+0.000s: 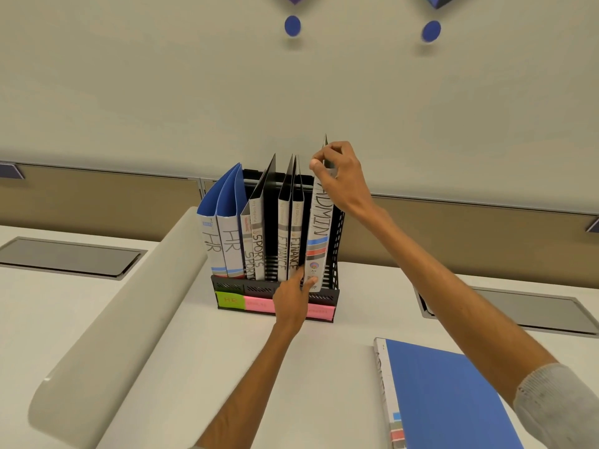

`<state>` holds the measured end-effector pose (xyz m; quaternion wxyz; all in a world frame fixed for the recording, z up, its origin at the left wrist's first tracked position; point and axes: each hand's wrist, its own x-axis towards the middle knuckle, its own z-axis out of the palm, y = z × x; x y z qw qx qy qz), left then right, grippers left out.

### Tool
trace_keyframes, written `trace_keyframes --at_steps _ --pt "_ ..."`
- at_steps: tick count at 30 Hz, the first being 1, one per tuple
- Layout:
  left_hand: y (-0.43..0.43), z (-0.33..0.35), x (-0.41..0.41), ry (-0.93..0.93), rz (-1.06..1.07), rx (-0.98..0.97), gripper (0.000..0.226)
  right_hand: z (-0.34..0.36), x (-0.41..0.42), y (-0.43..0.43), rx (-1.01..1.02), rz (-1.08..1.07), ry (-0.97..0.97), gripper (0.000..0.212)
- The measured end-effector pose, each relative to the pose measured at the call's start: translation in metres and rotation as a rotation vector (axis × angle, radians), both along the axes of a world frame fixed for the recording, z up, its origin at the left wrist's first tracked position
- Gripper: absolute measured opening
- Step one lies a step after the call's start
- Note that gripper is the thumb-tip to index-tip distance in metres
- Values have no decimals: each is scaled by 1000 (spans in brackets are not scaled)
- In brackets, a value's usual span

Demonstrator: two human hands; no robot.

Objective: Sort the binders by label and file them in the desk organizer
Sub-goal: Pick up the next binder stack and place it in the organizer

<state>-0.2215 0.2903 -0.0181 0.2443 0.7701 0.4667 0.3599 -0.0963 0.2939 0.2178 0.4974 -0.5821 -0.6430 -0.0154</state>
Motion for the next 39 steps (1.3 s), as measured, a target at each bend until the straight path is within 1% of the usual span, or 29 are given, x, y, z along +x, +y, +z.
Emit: trace_keyframes --at_steps 4,7,13,16,19,22,27,31,34,37,39 --pt "3 0 6 156 75 -23 45 -5 0 -4 57 -8 -29 17" --pt "6 0 6 258 112 9 48 -7 0 -6 77 -3 -26 15" --pt "11 0 11 314 150 54 47 -11 6 -9 108 -20 -32 15" --pt "14 -1 11 291 151 21 48 -12 8 -9 118 -26 -25 16" --pt "19 1 10 300 95 -3 54 -12 7 -9 127 -36 -25 16" --pt "18 0 10 401 37 34 56 -14 4 -10 147 -45 -7 16" --pt "17 3 12 511 16 -5 53 -14 2 -11 163 -62 -2 17" --pt "14 7 17 621 7 -7 48 -15 4 -15 158 -69 5 18" --pt "16 9 18 722 -13 3 34 -16 7 -17 158 -81 18 19" --pt "15 15 18 828 -53 14 45 -16 7 -20 169 -102 24 20" --pt "16 16 18 867 -86 20 54 -16 7 -22 178 -129 26 20"
